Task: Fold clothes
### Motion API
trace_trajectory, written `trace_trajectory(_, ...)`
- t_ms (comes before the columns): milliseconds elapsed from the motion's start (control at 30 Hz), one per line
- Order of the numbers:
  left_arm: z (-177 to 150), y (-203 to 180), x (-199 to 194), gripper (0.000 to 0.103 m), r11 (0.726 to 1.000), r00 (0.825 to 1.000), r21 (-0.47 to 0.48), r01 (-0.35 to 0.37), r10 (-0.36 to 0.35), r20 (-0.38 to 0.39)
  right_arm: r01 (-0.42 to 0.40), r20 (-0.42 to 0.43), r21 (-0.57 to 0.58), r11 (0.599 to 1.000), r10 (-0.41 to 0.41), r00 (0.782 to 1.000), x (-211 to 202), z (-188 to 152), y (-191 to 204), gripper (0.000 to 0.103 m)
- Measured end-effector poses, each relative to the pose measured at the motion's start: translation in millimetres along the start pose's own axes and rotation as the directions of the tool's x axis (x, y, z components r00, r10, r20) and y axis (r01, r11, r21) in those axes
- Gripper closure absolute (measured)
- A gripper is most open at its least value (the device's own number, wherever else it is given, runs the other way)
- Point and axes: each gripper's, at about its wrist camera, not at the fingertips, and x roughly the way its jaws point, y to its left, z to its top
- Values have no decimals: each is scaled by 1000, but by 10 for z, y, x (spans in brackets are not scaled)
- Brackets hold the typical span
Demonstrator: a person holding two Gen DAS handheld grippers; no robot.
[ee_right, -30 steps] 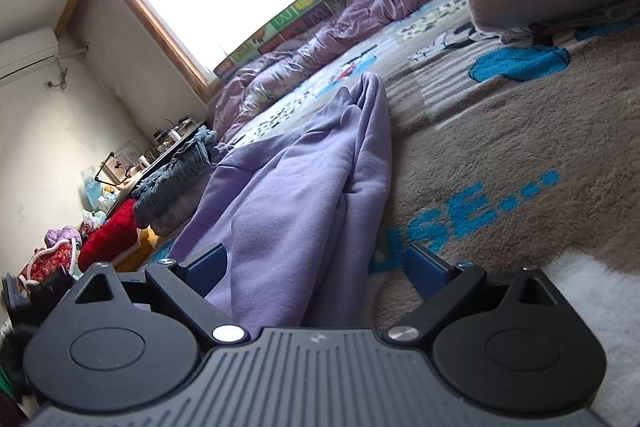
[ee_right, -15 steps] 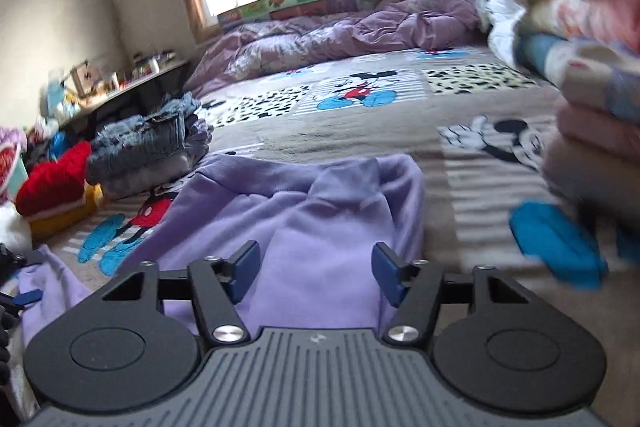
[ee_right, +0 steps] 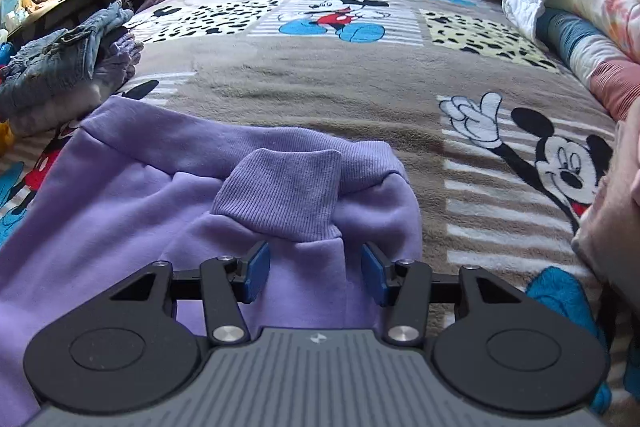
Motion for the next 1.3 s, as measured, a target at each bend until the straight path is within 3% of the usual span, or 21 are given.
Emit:
trace_trajectory(33,-1,-11,8,0,1000,1000,8,-5,5,1,-4,1,7,1000,4,1000,21,0,-8,58)
trace_trajectory(67,-1,-27,17,0,1000,1000,18,-13,13,2,-12,0,16,1000,12,1000,36,6,-18,75)
trace_trajectory(167,-4,-63,38,0,999,1000,39,-30,30,4,-25,12,22,999,24,1000,0,-8,-5,88)
trace_trajectory(467,-14,-85,34,0,998,999,49,-43,42,7,-36,190,140,990,9,982,-733,-21,-333,90)
trace_trajectory(800,-35,-161,10,0,994,996,69,-87,86,16,-33,364,394,918,-123,923,-1913,-529,-1152,90)
trace_trajectory(933,-46,-191,-37,0,992,993,52,-115,114,33,-22,387,469,883,-183,904,-2293,-828,-1470,90)
trace_trajectory(1300,-88,-240,-131,0,989,988,-25,-147,148,48,3,348,652,758,-303,887,-2692,-1807,-2077,90)
